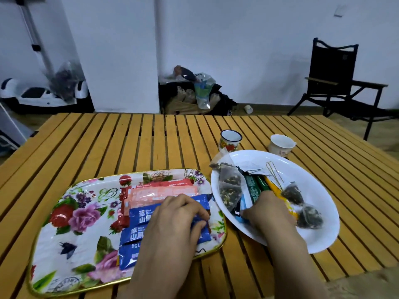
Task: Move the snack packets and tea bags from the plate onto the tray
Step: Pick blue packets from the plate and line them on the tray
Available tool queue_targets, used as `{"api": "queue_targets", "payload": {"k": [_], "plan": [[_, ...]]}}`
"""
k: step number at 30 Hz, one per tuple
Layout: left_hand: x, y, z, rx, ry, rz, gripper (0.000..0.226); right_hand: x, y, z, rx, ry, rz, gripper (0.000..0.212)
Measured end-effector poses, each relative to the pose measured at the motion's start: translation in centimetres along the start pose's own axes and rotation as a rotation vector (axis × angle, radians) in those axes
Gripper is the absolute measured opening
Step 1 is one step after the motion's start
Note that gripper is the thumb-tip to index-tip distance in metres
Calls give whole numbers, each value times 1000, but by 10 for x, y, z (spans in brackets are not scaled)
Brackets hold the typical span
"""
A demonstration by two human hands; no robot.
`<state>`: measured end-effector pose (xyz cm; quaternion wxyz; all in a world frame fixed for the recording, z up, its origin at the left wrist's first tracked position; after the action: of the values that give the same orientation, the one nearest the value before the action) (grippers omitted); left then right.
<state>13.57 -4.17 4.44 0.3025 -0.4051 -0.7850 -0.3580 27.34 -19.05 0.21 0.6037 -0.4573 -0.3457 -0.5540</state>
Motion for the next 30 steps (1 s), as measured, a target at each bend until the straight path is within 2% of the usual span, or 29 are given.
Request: {"api": "queue_targets", "payload": {"k": [2,4,6,7,9,12,15,17,21,23,26,30], "plan": [[-1,4,1,21,3,-37,11,5,-3,0,-15,-21,1,35],[-1,6,1,34,-8,-68,10,13,-4,-1,-18,0,-31,29],[-1,8,1,34,-23,-90,10,31,-4,-4,-20,57,-128,8],[0,9,0,35,-34,-98,10,41,-3,-9,-29,95,-194,5],[3,11,2,43,-71,-120,10,65,-3,-18,-27,197,-348,17],[11,14,8,88,-166,-146,9,99,-16,-12,101,365,-584,8],[15,16,15,151,-308,-166,14,114,-35,9,294,489,-685,4],[20,15,21,210,-392,-197,24,110,-39,23,392,616,-607,6],[33,10,36,360,-524,-253,48,70,-44,55,437,891,-153,12],[47,7,46,403,-513,-301,37,52,-50,71,468,907,-2,10],[68,2,62,436,-499,-364,6,31,-59,86,473,920,134,8],[82,-7,85,492,-438,-335,5,9,-65,98,481,866,217,11]]}}
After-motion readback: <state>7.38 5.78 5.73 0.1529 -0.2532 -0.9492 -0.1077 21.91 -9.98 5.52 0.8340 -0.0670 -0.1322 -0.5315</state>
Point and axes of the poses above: each hand's wrist, its own y-axis towards the middle knuckle, its own x-axis out of the back of the hand, z = x × y, the point moved 9 cm from there along y, towards the middle knuckle, and after that the axes turned 6 degrees about -z, right-handed, at the moved point
